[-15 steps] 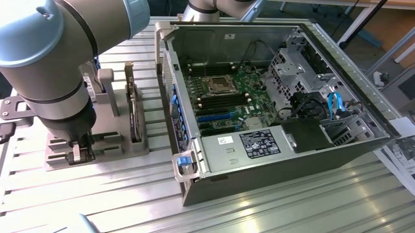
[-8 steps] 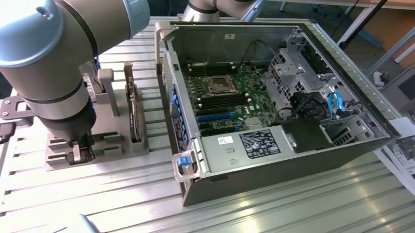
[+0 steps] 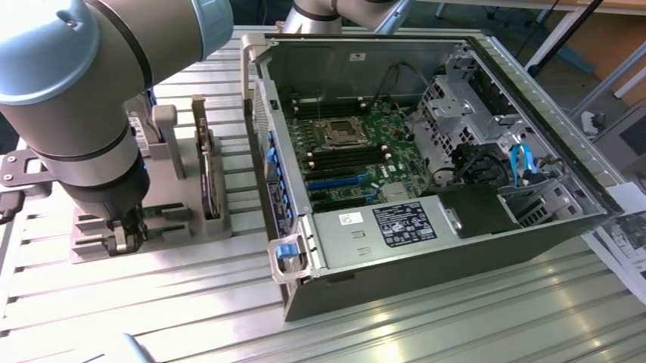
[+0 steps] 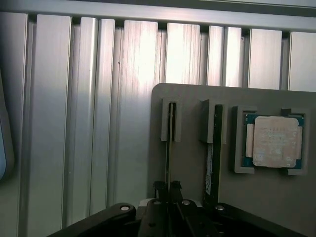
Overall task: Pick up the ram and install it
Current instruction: 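Pick up the ram and move it above insertion slot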
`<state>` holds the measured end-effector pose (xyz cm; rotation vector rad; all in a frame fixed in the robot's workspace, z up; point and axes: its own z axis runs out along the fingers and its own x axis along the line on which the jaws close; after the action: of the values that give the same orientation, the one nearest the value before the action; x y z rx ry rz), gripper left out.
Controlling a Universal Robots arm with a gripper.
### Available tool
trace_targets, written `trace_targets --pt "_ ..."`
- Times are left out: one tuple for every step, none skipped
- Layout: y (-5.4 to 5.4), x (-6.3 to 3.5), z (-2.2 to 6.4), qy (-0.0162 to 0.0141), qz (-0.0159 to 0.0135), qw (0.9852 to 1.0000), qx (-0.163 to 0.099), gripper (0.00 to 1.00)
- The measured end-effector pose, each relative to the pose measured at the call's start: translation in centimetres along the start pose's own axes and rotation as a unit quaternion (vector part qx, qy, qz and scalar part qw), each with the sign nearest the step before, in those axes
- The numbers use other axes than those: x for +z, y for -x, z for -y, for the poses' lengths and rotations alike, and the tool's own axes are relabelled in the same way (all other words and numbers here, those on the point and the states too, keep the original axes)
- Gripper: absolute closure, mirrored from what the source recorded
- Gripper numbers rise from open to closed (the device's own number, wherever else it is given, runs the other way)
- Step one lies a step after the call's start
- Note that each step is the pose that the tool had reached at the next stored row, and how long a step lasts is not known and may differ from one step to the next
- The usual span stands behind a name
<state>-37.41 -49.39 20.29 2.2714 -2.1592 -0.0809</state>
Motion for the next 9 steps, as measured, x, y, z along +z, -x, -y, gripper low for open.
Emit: trace_targets --pt "0.00 0.00 0.00 0.0000 0.0000 1.0000 0.000 0.86" --pt "0.00 0.00 0.00 0.0000 0.0000 1.0000 0.000 0.86" --pt "0.00 0.00 0.00 0.0000 0.0000 1.0000 0.000 0.86" --pt "0.00 0.00 0.00 0.0000 0.0000 1.0000 0.000 0.86" --pt "0.00 0.00 0.00 0.0000 0.0000 1.0000 0.000 0.86" --pt "0.00 0.00 0.00 0.0000 0.0000 1.0000 0.000 0.86" --pt "0.00 -0.02 0.00 0.0000 0.0000 1.0000 0.000 0.86" --pt "0.01 -0.28 -0.02 0.0002 -0.0001 1.0000 0.000 0.86" --pt "0.02 -0.67 -0.03 0.0000 0.0000 1.0000 0.000 0.86"
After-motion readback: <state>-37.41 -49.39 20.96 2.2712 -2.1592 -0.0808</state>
